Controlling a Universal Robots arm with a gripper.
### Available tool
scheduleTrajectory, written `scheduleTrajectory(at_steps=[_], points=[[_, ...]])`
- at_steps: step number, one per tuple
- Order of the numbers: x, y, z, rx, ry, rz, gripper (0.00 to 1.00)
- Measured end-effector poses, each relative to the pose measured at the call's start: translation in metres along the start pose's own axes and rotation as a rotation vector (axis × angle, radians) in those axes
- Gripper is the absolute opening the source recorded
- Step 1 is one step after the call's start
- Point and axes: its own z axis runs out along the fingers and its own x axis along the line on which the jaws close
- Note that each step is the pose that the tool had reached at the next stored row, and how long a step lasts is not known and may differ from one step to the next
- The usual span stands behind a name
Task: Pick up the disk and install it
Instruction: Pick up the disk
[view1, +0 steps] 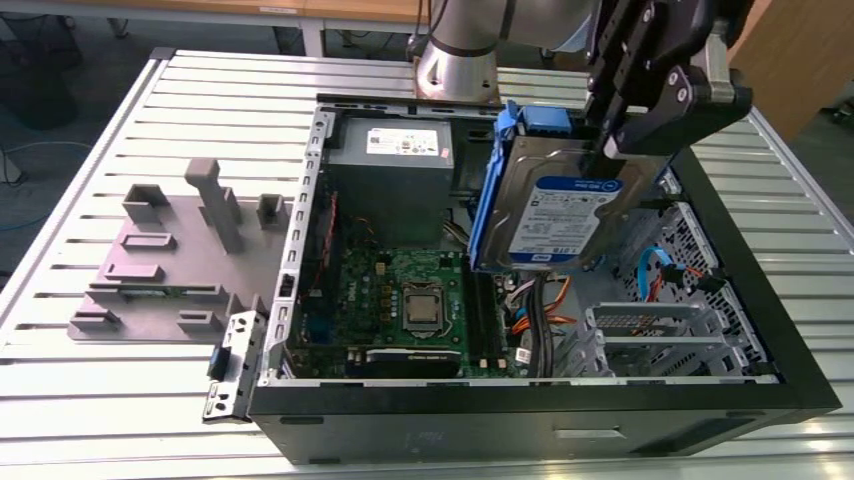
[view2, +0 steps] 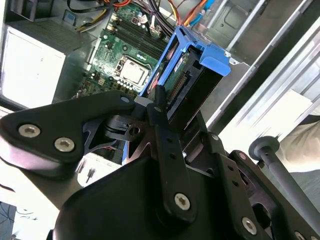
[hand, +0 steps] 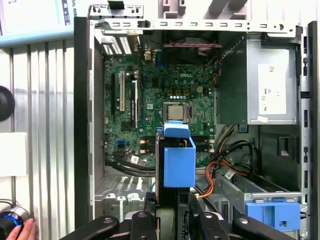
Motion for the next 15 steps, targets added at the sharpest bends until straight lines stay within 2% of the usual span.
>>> scheduleTrajectory(at_steps=[15], points=[[0.0287,-0.0011,0.0,0.0,0.0002,0.0,0.35]])
